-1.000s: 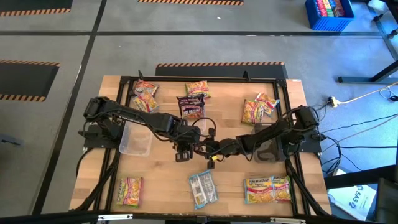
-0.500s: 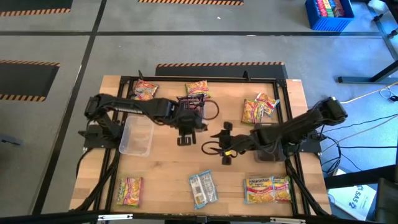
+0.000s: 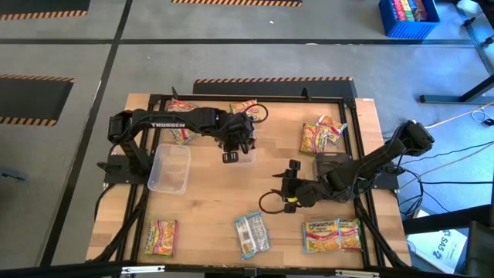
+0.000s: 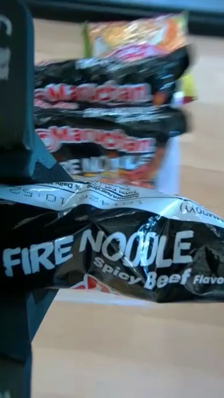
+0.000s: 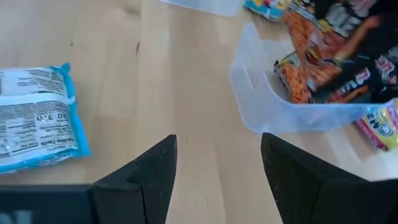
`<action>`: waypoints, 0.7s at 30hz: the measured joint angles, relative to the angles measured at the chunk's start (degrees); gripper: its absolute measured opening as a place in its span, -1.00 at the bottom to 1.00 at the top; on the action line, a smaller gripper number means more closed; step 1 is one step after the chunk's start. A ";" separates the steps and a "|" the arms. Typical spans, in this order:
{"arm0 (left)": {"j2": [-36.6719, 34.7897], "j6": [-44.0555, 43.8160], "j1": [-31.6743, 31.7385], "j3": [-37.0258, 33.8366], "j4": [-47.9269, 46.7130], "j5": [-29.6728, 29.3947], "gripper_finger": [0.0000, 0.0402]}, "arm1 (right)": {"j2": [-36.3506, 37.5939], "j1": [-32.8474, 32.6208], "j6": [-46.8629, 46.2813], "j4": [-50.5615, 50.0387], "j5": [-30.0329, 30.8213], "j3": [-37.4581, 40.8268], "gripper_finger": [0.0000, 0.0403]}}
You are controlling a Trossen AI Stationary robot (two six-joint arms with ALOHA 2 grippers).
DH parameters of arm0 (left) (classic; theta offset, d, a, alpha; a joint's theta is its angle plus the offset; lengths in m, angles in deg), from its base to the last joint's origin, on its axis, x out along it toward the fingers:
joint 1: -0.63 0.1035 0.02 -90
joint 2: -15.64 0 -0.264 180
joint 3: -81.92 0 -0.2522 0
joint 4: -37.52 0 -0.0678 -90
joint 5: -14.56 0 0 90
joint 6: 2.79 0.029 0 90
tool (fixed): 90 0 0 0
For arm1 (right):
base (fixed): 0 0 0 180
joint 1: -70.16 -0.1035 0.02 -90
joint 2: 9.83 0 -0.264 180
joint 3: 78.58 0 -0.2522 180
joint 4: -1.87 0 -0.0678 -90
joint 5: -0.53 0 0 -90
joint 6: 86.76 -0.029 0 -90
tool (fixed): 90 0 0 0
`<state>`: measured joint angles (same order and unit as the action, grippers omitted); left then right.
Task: Sort Maruchan noodles
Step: Put the black noodle pack into the right transparent bin
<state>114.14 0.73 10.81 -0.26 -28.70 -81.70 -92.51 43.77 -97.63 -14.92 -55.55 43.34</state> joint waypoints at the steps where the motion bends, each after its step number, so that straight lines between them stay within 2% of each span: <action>1: 0.00 0.02 0.36 -0.98 0.46 -0.02 -0.44 | 0.00 0.11 -0.62 -0.02 0.03 0.26 0.07; 12: 0.00 2.14 0.84 -11.08 15.88 2.66 -0.44 | 0.00 0.13 -1.05 0.39 1.58 0.81 0.07; 17: 0.02 0.93 1.73 -13.82 19.99 5.91 -0.44 | -0.02 0.15 -1.08 0.39 1.60 0.81 0.07; 21: 0.02 0.02 2.45 -16.66 23.21 6.01 -0.43 | -0.02 0.15 -1.18 0.39 1.55 0.81 0.07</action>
<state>114.16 0.76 13.26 -16.92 -5.50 -75.69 -92.53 43.92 -98.82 -14.52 -54.00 44.15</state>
